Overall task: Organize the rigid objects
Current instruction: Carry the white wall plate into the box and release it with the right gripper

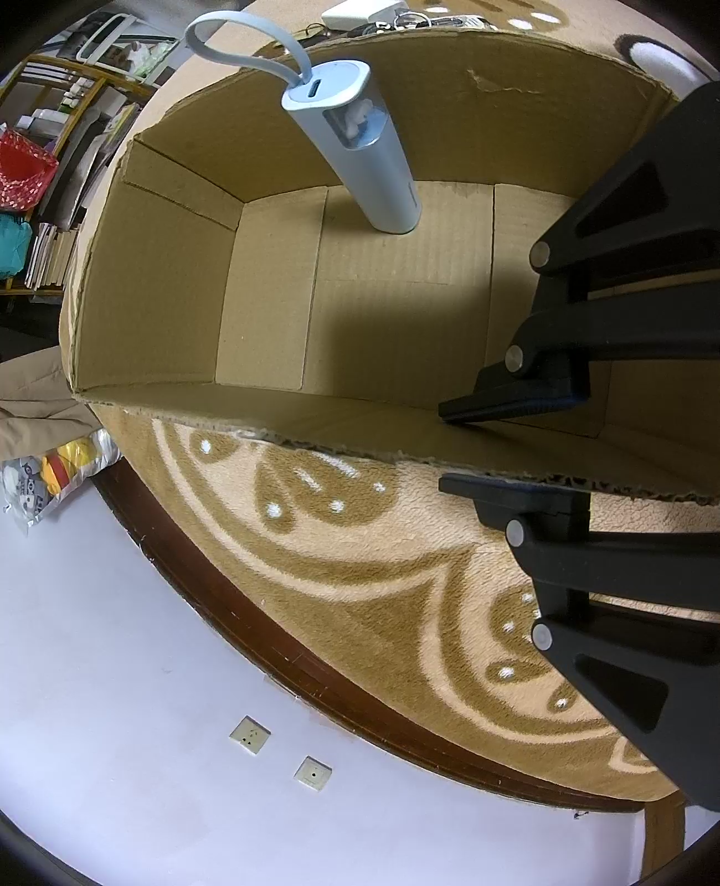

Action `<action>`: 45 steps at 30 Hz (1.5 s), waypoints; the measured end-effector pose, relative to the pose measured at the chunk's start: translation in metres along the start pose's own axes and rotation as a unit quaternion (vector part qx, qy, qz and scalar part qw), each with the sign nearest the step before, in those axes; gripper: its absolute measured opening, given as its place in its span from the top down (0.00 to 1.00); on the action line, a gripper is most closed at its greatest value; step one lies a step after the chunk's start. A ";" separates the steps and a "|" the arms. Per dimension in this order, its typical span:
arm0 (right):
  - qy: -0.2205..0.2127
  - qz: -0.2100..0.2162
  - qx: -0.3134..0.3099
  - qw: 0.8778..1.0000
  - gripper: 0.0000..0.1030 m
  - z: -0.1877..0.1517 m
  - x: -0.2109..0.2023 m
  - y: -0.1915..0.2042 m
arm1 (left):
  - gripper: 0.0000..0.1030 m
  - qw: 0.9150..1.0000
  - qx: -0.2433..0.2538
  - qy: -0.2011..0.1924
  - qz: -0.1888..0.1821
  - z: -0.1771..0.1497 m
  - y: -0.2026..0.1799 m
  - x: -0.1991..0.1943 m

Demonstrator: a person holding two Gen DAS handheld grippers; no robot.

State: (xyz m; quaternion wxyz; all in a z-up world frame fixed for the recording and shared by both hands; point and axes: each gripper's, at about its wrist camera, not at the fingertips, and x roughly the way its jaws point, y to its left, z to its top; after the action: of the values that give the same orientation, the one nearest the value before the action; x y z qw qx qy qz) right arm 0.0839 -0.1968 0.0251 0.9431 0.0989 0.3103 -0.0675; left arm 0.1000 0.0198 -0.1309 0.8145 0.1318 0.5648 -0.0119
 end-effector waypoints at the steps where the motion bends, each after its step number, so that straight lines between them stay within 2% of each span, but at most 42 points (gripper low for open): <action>1: -0.004 0.007 -0.001 1.000 0.50 0.004 0.000 0.005 | 0.83 1.000 0.001 0.000 0.000 0.000 0.000 0.000; 7: -0.008 0.049 -0.007 0.999 0.50 0.006 0.003 0.031 | 0.83 1.000 -0.001 0.000 -0.001 -0.001 0.001 0.000; 16: 0.035 0.083 -0.015 0.996 0.50 -0.024 0.027 0.049 | 0.83 1.000 0.004 -0.002 0.005 -0.002 -0.001 0.000; 28: 0.100 0.103 -0.005 0.990 0.50 -0.049 0.052 0.036 | 0.83 1.000 0.003 -0.001 0.004 -0.001 -0.003 -0.001; 38: 0.101 0.096 -0.011 0.990 0.49 -0.048 0.049 0.040 | 0.83 1.000 0.005 -0.003 0.006 -0.001 -0.004 -0.002; 39: 0.102 0.094 -0.013 0.990 0.48 -0.047 0.048 0.040 | 0.83 1.000 0.004 -0.003 0.005 -0.001 -0.004 -0.003; 45: 0.101 0.081 -0.021 0.991 0.24 -0.039 0.040 0.032 | 0.83 1.000 0.005 -0.003 0.006 0.000 -0.004 -0.004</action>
State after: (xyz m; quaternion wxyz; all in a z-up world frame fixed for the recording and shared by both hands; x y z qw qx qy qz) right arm 0.0995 -0.1592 -0.0252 0.9112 0.1104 0.3961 0.0263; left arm 0.0976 0.0158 -0.1281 0.8159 0.1393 0.5611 -0.0099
